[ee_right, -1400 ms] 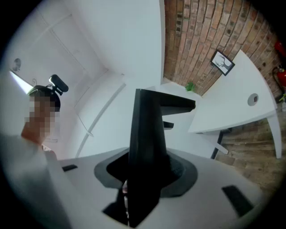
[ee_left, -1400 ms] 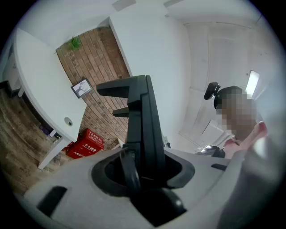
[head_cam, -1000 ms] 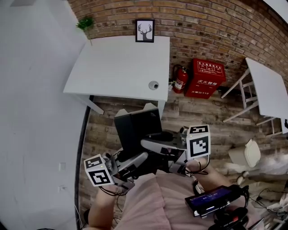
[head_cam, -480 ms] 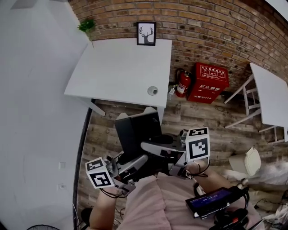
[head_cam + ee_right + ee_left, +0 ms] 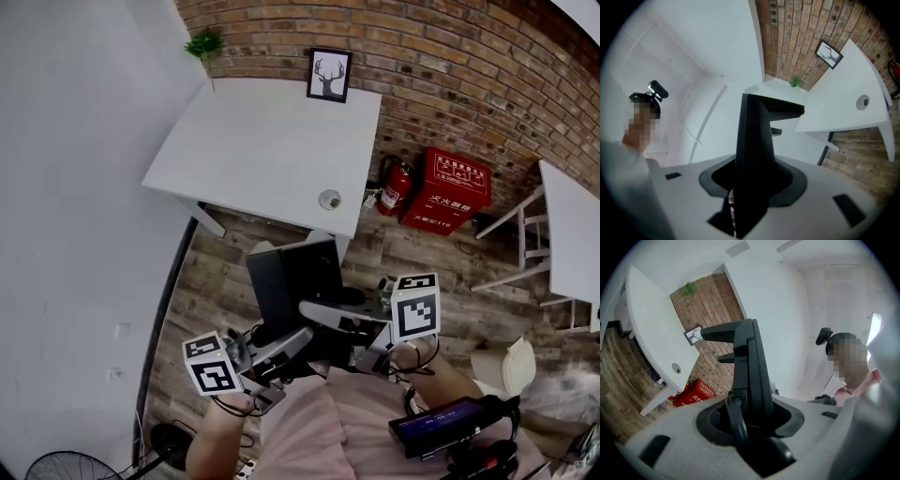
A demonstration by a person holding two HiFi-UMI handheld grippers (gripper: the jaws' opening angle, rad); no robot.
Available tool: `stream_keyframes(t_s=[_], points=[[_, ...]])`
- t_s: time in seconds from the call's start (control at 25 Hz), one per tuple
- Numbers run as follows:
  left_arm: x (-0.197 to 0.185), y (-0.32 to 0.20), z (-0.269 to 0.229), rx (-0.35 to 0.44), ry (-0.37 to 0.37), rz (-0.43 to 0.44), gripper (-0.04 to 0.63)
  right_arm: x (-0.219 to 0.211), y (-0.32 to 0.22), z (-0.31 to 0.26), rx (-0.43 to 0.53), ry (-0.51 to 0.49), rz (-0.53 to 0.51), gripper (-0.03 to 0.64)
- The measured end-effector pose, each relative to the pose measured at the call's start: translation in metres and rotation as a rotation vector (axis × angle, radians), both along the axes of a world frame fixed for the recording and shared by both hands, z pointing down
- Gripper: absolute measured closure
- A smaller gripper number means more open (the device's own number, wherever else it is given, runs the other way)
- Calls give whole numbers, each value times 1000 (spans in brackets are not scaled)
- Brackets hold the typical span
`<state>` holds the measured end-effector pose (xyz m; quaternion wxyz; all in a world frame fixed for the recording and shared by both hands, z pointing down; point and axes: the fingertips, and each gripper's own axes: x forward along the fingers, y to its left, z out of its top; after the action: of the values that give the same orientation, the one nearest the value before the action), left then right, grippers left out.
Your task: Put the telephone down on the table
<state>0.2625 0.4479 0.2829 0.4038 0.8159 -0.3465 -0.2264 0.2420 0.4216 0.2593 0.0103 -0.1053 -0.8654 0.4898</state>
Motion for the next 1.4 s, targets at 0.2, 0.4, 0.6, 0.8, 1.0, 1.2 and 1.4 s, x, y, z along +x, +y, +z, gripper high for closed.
stream_keyframes(t_s=[0.2, 0.4, 0.6, 0.8, 1.0, 1.2, 1.4], points=[[-32, -15, 9, -13, 4, 3, 431, -32, -16, 9, -12, 3, -1, 446], [-80, -44, 18, -21, -6, 49, 430, -79, -46, 19, -26, 3, 48, 446], [-130, -76, 20, -16, -4, 113, 430, -127, -79, 21, -17, 13, 110, 446], [-172, -103, 12, -8, 3, 158, 430, -168, -106, 14, -13, 12, 165, 446], [-202, -122, 7, 9, -12, 208, 430, -196, -126, 7, 8, 1, 212, 445], [-215, -140, 5, 12, -13, 244, 430, -209, -144, 5, 13, 0, 247, 445], [-218, -160, 12, -7, -1, 261, 430, -212, -163, 12, 3, 14, 256, 446]])
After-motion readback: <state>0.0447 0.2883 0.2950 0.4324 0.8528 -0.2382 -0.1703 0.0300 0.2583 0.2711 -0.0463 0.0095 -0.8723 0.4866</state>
